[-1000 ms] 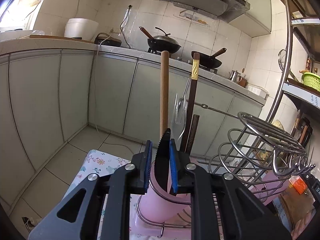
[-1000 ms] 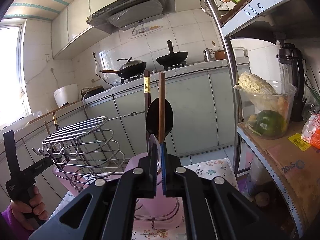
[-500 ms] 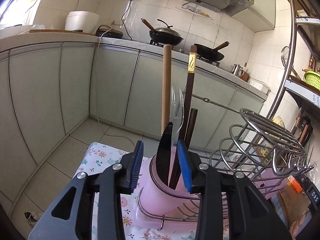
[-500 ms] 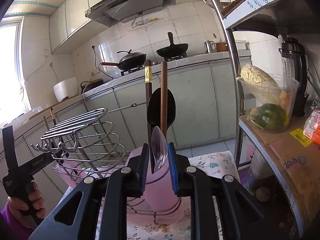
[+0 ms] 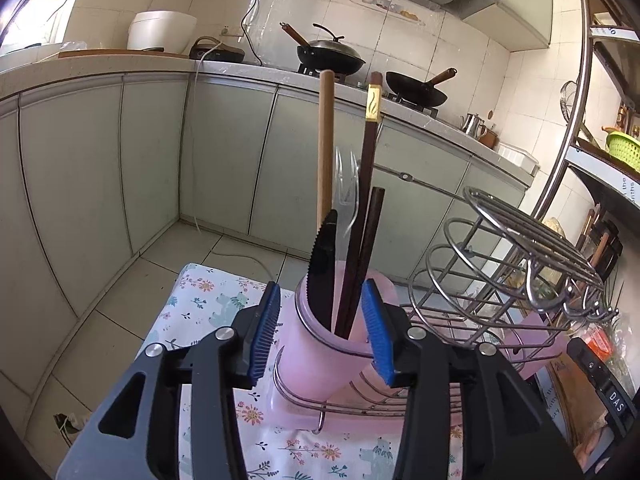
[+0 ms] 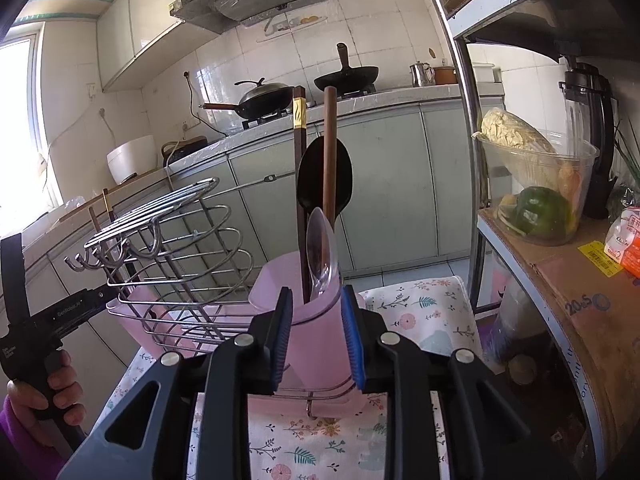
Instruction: Organize utensils
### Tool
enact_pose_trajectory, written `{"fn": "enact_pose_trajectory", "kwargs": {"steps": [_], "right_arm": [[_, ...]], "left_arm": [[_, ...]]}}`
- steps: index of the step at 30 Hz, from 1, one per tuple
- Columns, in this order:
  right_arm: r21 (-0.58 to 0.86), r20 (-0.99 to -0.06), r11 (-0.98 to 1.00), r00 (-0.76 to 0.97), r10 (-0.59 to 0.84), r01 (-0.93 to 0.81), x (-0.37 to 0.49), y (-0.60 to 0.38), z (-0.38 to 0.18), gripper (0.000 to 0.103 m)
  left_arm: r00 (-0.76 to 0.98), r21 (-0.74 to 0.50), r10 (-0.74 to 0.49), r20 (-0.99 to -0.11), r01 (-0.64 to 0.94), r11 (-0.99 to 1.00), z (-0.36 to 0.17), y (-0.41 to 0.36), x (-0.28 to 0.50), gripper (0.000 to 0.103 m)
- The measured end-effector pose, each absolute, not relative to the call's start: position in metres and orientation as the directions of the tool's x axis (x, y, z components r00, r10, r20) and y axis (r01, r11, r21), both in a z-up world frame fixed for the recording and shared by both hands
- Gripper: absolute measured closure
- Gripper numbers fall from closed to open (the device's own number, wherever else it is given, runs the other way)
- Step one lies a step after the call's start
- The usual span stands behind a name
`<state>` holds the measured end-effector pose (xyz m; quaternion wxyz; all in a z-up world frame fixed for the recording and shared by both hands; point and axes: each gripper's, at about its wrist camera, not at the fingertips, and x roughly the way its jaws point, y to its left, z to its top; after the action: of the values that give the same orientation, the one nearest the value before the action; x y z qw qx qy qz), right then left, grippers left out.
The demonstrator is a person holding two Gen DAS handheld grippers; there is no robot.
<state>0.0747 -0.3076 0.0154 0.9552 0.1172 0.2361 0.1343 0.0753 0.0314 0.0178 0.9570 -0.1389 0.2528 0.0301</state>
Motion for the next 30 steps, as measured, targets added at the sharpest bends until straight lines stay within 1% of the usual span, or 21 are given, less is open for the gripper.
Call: {"fn": "enact_pose_trajectory", "kwargs": {"steps": [3,8,12,26,28,29,30], "right_arm": [[0.288,-0.429,0.936,0.846,0.316,-0.203,0.071,-0.308,0.013,0.079],[0.295,-0.446,0.933,0.833,0.327,-0.207,0.064,-0.305,0.008,0.079],[0.312,-0.463,0.926,0.816,0.345,-0.214,0.060,-0.302,0.005,0.079],[0.293,-0.484,0.918,0.787,0.383,-0.267,0.041,-0.282,0.002,0.078],[0.295,-0.482,0.915,0.785,0.390,-0.274,0.038,-0.280,0.002,0.069],[0.297,-0.478,0.914,0.786,0.393,-0.277,0.036,-0.279,0.002,0.062],[0.295,-0.478,0.914,0.785,0.393,-0.278,0.034,-0.278,0.003,0.062]], "left_arm": [[0.866,-0.240,-0.023,-0.500,-0.113,0.964,0.018,0.026,0.070,0.056],[0.866,-0.219,-0.010,-0.500,-0.116,0.969,0.018,0.021,0.061,0.054],[0.860,-0.197,0.000,-0.511,-0.117,0.973,0.019,0.015,0.056,0.050],[0.851,-0.150,-0.014,-0.526,-0.076,0.986,0.013,-0.015,0.031,0.049],[0.851,-0.144,-0.015,-0.525,-0.071,0.987,0.013,-0.018,0.027,0.049],[0.851,-0.142,-0.016,-0.525,-0.069,0.988,0.012,-0.020,0.025,0.049],[0.851,-0.140,-0.017,-0.525,-0.067,0.988,0.012,-0.021,0.024,0.049]]}}
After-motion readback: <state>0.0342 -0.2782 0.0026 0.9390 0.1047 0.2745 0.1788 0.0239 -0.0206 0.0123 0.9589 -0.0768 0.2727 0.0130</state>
